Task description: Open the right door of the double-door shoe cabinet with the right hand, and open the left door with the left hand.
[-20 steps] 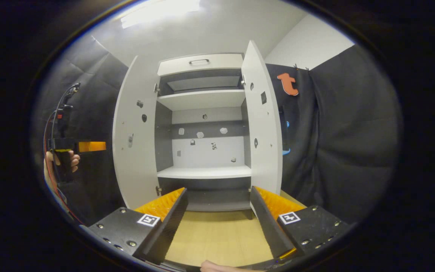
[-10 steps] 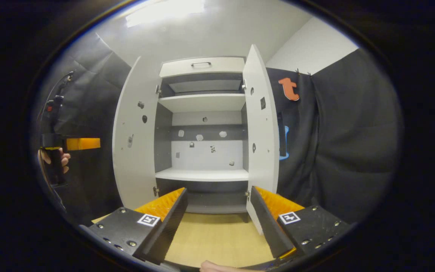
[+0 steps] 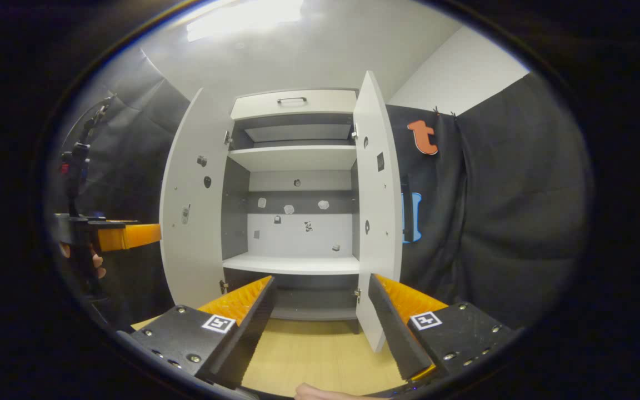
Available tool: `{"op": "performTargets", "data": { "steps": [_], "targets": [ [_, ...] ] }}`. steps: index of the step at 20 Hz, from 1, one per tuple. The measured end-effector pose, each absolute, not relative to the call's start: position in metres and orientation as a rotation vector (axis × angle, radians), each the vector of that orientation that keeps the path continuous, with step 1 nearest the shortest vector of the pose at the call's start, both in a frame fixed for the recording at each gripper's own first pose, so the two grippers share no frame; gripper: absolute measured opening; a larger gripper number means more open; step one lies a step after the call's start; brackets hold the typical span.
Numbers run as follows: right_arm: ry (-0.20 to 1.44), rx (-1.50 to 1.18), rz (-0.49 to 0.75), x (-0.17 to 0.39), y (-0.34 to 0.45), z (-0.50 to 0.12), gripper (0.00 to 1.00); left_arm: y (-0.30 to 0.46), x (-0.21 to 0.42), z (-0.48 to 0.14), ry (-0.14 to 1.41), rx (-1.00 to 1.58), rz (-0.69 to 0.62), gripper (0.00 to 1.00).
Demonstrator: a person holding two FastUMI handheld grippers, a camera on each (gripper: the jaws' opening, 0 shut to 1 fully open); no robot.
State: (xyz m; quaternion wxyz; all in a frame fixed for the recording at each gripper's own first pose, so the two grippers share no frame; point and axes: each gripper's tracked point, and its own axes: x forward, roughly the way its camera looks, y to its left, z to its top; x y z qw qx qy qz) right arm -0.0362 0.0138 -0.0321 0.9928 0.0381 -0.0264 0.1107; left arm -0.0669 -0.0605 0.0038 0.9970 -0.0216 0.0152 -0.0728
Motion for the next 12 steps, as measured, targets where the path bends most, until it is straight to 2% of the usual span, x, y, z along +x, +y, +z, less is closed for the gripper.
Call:
{"op": "performTargets", "data": {
  "steps": [12],
  "targets": [
    [-0.035,0.095,0.225,-0.030,0.015,-0.037,0.99,-0.084,-0.082,-0.024,0.043,-0.046,-0.129,0.98]
  ]
}}
